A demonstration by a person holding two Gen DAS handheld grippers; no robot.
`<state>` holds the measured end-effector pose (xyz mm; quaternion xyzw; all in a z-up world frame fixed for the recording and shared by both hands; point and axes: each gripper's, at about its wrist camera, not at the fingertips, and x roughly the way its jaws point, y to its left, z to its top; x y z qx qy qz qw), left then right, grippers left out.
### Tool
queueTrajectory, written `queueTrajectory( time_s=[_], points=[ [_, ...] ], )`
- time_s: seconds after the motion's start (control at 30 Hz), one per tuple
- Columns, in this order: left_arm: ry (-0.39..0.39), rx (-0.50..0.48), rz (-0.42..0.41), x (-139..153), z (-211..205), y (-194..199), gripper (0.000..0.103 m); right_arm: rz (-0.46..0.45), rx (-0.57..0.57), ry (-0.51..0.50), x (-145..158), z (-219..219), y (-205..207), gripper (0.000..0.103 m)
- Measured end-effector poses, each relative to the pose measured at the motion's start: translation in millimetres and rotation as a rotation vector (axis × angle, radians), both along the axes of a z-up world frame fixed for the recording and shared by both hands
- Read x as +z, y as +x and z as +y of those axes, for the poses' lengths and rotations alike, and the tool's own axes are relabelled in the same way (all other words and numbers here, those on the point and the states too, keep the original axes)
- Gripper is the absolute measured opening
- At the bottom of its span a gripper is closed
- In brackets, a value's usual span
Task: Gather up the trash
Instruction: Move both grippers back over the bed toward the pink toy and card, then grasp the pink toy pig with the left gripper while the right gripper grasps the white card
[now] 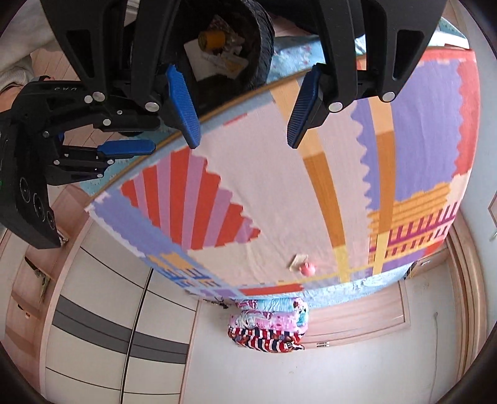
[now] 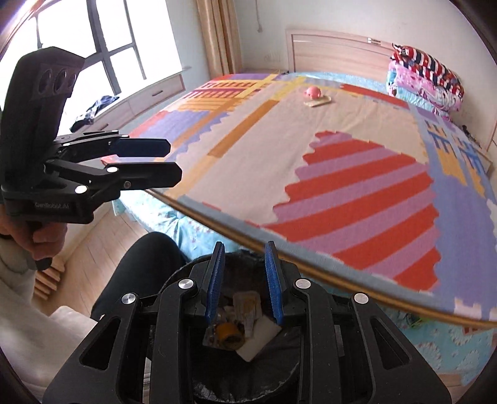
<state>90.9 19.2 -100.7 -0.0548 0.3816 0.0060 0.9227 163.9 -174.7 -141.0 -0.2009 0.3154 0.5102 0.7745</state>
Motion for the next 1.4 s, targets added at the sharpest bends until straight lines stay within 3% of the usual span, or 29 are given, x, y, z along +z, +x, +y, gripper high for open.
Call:
queueTrajectory(
  time_s=[0.7,1.13,1.4],
  points=[
    [-0.022,0.046,-0.100,44.8,63.9,69.2,0.056,-0.104,-0.020,0.081,60.8,40.8,74.5,0.027],
    [-0.029,0.040,-0.095,43.9,99.8,136.9,0.056,-0.105,-0.030,0.092,76.5,83.3,134.5,0.027],
    [-0.073,0.052,-0.071,32.5,128.4,184.6,0.056,-0.089,-0.044,0.077,75.4,116.6,177.4,0.027]
  ],
)
